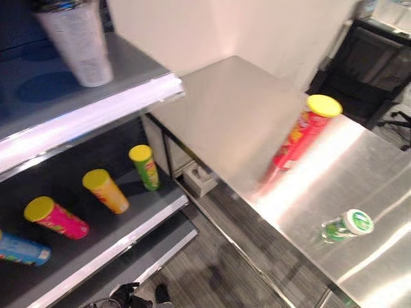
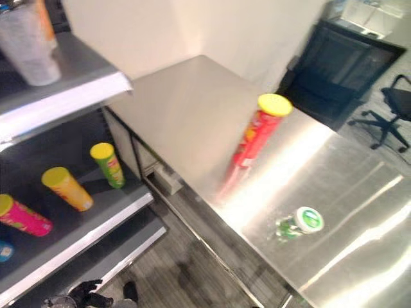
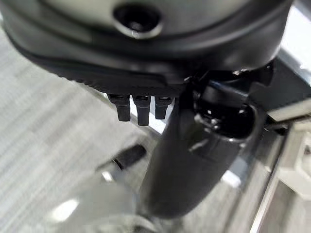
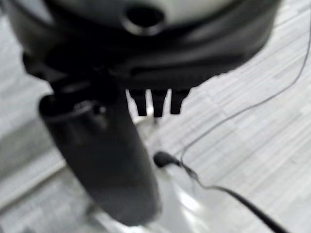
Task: Put the goods on the table back onto the shelves and tidy them up.
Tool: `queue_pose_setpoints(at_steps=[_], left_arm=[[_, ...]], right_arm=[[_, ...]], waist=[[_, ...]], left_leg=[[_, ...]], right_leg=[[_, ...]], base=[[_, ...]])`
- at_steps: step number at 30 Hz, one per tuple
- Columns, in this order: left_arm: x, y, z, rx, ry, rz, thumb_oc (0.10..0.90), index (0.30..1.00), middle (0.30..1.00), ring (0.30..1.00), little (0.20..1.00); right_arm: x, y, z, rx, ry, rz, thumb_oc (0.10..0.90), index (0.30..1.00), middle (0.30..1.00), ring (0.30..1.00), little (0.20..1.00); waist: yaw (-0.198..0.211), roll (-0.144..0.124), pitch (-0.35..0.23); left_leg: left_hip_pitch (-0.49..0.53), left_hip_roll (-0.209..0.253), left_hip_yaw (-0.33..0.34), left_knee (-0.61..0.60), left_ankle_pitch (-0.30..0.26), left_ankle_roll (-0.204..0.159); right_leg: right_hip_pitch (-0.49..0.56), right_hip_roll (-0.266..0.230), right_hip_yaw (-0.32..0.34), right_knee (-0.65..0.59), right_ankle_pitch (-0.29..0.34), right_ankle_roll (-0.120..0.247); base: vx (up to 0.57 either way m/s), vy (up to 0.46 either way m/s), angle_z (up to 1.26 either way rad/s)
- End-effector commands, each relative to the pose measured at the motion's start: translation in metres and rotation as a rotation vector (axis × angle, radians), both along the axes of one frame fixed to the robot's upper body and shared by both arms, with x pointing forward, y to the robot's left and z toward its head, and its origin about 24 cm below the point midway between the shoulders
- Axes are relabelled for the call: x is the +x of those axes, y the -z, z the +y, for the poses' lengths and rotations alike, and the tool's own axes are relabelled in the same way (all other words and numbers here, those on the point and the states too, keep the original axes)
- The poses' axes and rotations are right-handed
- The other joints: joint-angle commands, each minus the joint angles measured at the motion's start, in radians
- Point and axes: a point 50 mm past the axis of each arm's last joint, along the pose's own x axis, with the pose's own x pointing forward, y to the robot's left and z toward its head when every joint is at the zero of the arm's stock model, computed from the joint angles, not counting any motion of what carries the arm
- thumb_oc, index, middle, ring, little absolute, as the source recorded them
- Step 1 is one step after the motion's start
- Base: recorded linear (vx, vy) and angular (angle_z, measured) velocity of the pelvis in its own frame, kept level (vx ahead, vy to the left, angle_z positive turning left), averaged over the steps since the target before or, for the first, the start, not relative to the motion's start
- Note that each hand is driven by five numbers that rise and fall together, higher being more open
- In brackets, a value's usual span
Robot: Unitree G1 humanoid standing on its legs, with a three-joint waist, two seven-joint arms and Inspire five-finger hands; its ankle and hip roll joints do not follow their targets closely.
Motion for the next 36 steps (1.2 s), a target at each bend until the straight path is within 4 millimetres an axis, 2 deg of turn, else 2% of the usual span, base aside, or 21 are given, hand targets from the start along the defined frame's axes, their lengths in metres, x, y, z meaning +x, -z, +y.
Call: queue_pose_setpoints(at_steps=[1,3,5,10,11,14,16,18,19,20,21,23,24,26,29,30,32,33,34,36], left_arm=[[0.029,-0.011,0.005,0.007,-0.017,-0.109,0.8,0.9,0.9,0.9,0.9],[0.029,-0.011,0.004,0.003,-0.022,-0.11,0.8,0.9,0.9,0.9,0.9],[0.028,-0.009,0.0,-0.01,-0.043,-0.114,0.8,0.9,0.9,0.9,0.9],[0.023,-0.004,-0.011,-0.038,-0.024,-0.09,0.8,0.9,0.9,0.9,0.9],[0.023,-0.004,-0.013,-0.045,-0.029,-0.09,0.8,0.9,0.9,0.9,0.9],[0.021,-0.003,-0.015,-0.054,-0.031,-0.085,0.8,0.9,0.9,0.9,0.9],[0.025,-0.003,-0.017,-0.061,-0.03,-0.095,0.8,0.9,0.9,0.9,0.9],[0.028,-0.004,-0.016,-0.06,-0.037,-0.099,0.8,0.9,0.9,0.9,0.9],[0.027,-0.004,-0.016,-0.061,-0.045,-0.096,0.8,0.9,0.9,0.9,0.9],[0.022,-0.002,-0.014,-0.056,-0.063,-0.084,0.8,0.9,0.9,0.9,0.9],[0.019,-0.001,-0.015,-0.062,-0.073,-0.077,0.8,0.9,0.9,0.9,0.9],[0.017,0.0,-0.017,-0.067,-0.073,-0.07,0.8,0.9,0.9,0.9,0.9],[0.017,0.0,-0.016,-0.061,-0.061,-0.071,0.8,0.9,0.9,0.9,0.9],[0.016,-0.001,-0.013,-0.051,-0.037,-0.062,0.8,0.9,0.9,0.9,0.9],[0.022,-0.004,-0.009,-0.054,-0.053,-0.097,0.8,0.9,0.9,0.9,0.9],[0.022,-0.004,-0.009,-0.054,-0.053,-0.097,0.8,0.9,0.9,0.9,0.9],[0.023,-0.006,-0.005,-0.052,-0.054,-0.106,0.8,0.9,0.9,0.9,0.9],[0.023,-0.006,-0.005,-0.052,-0.054,-0.106,0.8,0.9,0.9,0.9,0.9],[0.022,-0.006,-0.004,-0.05,-0.052,-0.103,0.8,0.9,0.9,0.9,0.9],[0.017,-0.006,0.002,-0.039,-0.045,-0.086,0.8,0.9,0.9,0.9,0.9]], right_arm=[[0.037,-0.008,0.003,-0.004,-0.052,-0.107,0.8,0.9,0.9,0.9,0.9],[0.038,-0.008,0.003,-0.006,-0.061,-0.11,0.8,0.9,0.9,0.9,0.9],[0.037,-0.008,0.003,-0.009,-0.067,-0.102,0.8,0.9,0.9,0.9,0.9],[0.023,-0.005,-0.001,-0.024,-0.044,-0.068,0.8,0.9,0.9,0.9,0.9],[0.019,-0.005,-0.004,-0.034,-0.039,-0.057,0.8,0.9,0.9,0.9,0.9],[0.008,-0.005,-0.012,-0.054,-0.005,-0.03,0.8,0.9,0.9,0.9,0.9],[0.006,-0.007,-0.019,-0.073,0.021,-0.024,0.8,0.9,0.9,0.9,0.9],[0.005,-0.008,-0.024,-0.084,0.051,-0.023,0.8,0.9,0.9,0.9,0.9],[0.001,-0.008,-0.027,-0.089,0.07,-0.015,0.8,0.9,0.9,0.9,0.9],[-0.004,-0.009,-0.031,-0.099,0.094,-0.001,0.8,0.9,0.9,0.9,0.9],[-0.009,-0.009,-0.034,-0.103,0.106,0.012,0.8,0.9,0.9,0.9,0.9],[-0.018,-0.009,-0.038,-0.114,0.127,0.04,0.8,0.9,0.9,0.9,0.9],[-0.021,-0.01,-0.041,-0.123,0.148,0.049,0.8,0.9,0.9,0.9,0.9],[-0.041,-0.008,-0.042,-0.112,0.2,0.101,0.8,0.9,0.9,0.9,0.9],[-0.061,-0.009,-0.047,-0.117,0.284,0.143,0.8,0.9,0.9,0.9,0.9],[-0.061,-0.009,-0.047,-0.117,0.284,0.143,0.8,0.9,0.9,0.9,0.9],[-0.078,-0.015,-0.058,-0.143,0.381,0.161,0.8,0.9,0.9,0.9,0.9],[-0.078,-0.015,-0.059,-0.143,0.381,0.161,0.8,0.9,0.9,0.9,0.9],[-0.084,-0.019,-0.065,-0.159,0.421,0.167,0.8,0.9,0.9,0.9,0.9],[-0.106,-0.037,-0.095,-0.235,0.568,0.168,0.8,0.9,0.9,0.9,0.9]], waist=[[0.006,-0.012,0.03],[0.005,-0.009,0.032],[0.004,0.009,0.044],[-0.011,0.057,0.081],[-0.015,0.071,0.094],[-0.023,0.084,0.116],[-0.022,0.077,0.143],[-0.029,0.06,0.15],[-0.031,0.044,0.152],[-0.03,0.024,0.15],[-0.036,0.03,0.14],[-0.042,0.045,0.112],[-0.05,0.046,0.098],[-0.072,0.054,0.06],[-0.087,0.059,0.053],[-0.086,0.059,0.054],[-0.1,0.063,0.053],[-0.1,0.063,0.053],[-0.104,0.064,0.052],[-0.118,0.065,0.046]], left_leg=[[-0.093,-0.034,-0.037,0.054,-0.099,-0.002],[-0.106,-0.02,-0.041,0.059,-0.087,-0.013],[-0.113,0.026,-0.047,0.044,-0.03,-0.048],[-0.114,0.091,-0.066,0.015,0.058,-0.09],[-0.12,0.112,-0.08,0.003,0.088,-0.102],[-0.135,0.134,-0.109,0.026,0.1,-0.111],[-0.165,0.123,-0.145,0.099,0.08,-0.108],[-0.184,0.087,-0.181,0.164,0.029,-0.092],[-0.183,0.051,-0.2,0.206,-0.03,-0.073],[-0.188,-0.025,-0.253,0.278,-0.117,-0.052],[-0.143,-0.042,-0.249,0.226,-0.139,-0.044],[-0.078,-0.053,-0.229,0.145,-0.145,-0.029],[-0.063,-0.054,-0.223,0.113,-0.136,-0.034],[0.004,-0.055,-0.185,0.001,-0.11,-0.038],[0.032,-0.057,-0.176,-0.03,-0.102,-0.041],[0.032,-0.057,-0.175,-0.03,-0.102,-0.041],[0.046,-0.059,-0.167,-0.035,-0.105,-0.041],[0.047,-0.059,-0.167,-0.035,-0.105,-0.041],[0.052,-0.059,-0.163,-0.037,-0.108,-0.041],[0.061,-0.064,-0.156,-0.039,-0.115,-0.04]], right_leg=[[-0.04,0.012,0.032,0.004,-0.015,-0.015],[-0.027,0.031,0.026,-0.03,-0.028,-0.023],[-0.02,0.087,0.019,-0.055,-0.057,-0.054],[0.007,0.186,0.01,-0.055,-0.124,-0.108],[0.013,0.221,0.008,-0.055,-0.144,-0.128],[0.026,0.264,0.001,-0.055,-0.168,-0.156],[0.025,0.263,-0.001,-0.055,-0.165,-0.166],[0.005,0.252,-0.001,-0.055,-0.149,-0.168],[-0.005,0.241,0.003,-0.055,-0.137,-0.166],[-0.025,0.23,0.021,-0.055,-0.119,-0.164],[-0.029,0.24,0.028,-0.055,-0.117,-0.158],[-0.047,0.243,0.044,-0.055,-0.103,-0.139],[-0.054,0.238,0.041,-0.055,-0.095,-0.135],[-0.056,0.235,0.05,-0.055,-0.093,-0.124],[-0.055,0.229,0.057,-0.055,-0.09,-0.119],[-0.054,0.229,0.057,-0.055,-0.09,-0.119],[-0.052,0.222,0.07,-0.055,-0.087,-0.114],[-0.052,0.222,0.071,-0.055,-0.087,-0.114],[-0.051,0.219,0.076,-0.055,-0.086,-0.112],[-0.048,0.213,0.088,-0.055,-0.083,-0.105]], base=[[-0.12,-0.252,-0.27],[-0.1,-0.202,-0.04],[-0.12,-0.267,0.18],[-0.11,-0.246,0.08],[-0.1,-0.258,0.1],[-0.09,-0.229,0.19],[-0.14,-0.153,0.16],[-0.13,-0.081,0.0],[-0.12,-0.049,-0.18],[-0.07,-0.004,-0.38],[-0.01,0.05,-0.58],[0.07,0.126,-0.82],[0.14,0.159,-0.39],[0.16,0.128,-0.09],[0.06,0.068,-0.14],[0.05,0.074,-0.05],[0.05,0.071,0.0],[0.04,0.044,0.01],[0.06,0.062,0.0],[0.08,0.091,-0.04]])
